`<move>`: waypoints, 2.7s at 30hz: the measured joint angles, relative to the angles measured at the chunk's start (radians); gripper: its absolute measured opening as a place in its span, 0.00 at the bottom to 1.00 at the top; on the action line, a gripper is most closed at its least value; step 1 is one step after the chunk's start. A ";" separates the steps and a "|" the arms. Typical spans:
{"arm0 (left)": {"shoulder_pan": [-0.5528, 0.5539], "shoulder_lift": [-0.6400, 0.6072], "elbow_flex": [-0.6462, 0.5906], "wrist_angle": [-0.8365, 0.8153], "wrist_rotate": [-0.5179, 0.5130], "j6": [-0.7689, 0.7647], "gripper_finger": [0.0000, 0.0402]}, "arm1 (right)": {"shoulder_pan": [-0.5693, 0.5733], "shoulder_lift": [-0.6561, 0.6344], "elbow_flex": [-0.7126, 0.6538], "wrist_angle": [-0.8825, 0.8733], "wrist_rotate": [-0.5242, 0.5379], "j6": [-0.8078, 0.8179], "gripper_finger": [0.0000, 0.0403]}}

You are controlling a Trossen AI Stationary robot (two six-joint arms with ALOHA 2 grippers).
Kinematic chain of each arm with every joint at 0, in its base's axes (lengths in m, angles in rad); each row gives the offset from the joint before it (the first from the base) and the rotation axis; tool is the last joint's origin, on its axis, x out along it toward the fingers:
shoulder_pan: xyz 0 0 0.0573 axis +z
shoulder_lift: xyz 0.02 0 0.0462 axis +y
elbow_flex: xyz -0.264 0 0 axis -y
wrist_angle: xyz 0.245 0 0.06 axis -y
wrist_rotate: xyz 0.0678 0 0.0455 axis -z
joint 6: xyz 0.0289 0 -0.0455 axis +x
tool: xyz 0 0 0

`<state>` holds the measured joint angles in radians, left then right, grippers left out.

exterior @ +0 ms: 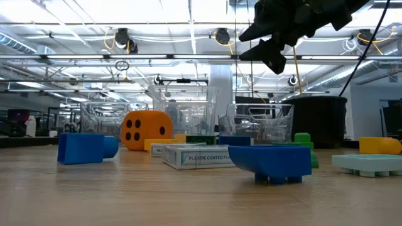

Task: Pick & Place Toys
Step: Put the blue one stud game piece into the middle transparent bin

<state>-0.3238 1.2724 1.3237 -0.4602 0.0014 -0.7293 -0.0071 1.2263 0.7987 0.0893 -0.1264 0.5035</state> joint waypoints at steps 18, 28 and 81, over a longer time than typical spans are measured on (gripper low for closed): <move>-0.065 0.453 0.510 -0.792 -0.159 -0.141 0.52 | 0.005 0.000 -0.047 0.005 -0.008 0.038 0.46; -0.049 0.621 0.509 -0.919 -0.143 -0.366 0.52 | 0.005 0.000 -0.047 0.007 -0.008 0.056 0.46; -0.032 0.663 0.042 -0.575 0.149 -0.428 0.80 | 0.005 0.000 -0.047 0.002 -0.009 0.087 0.46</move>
<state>-0.3555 1.9350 1.3657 -1.0350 0.1508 -1.1572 -0.0021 1.2266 0.7513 0.0914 -0.1356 0.5900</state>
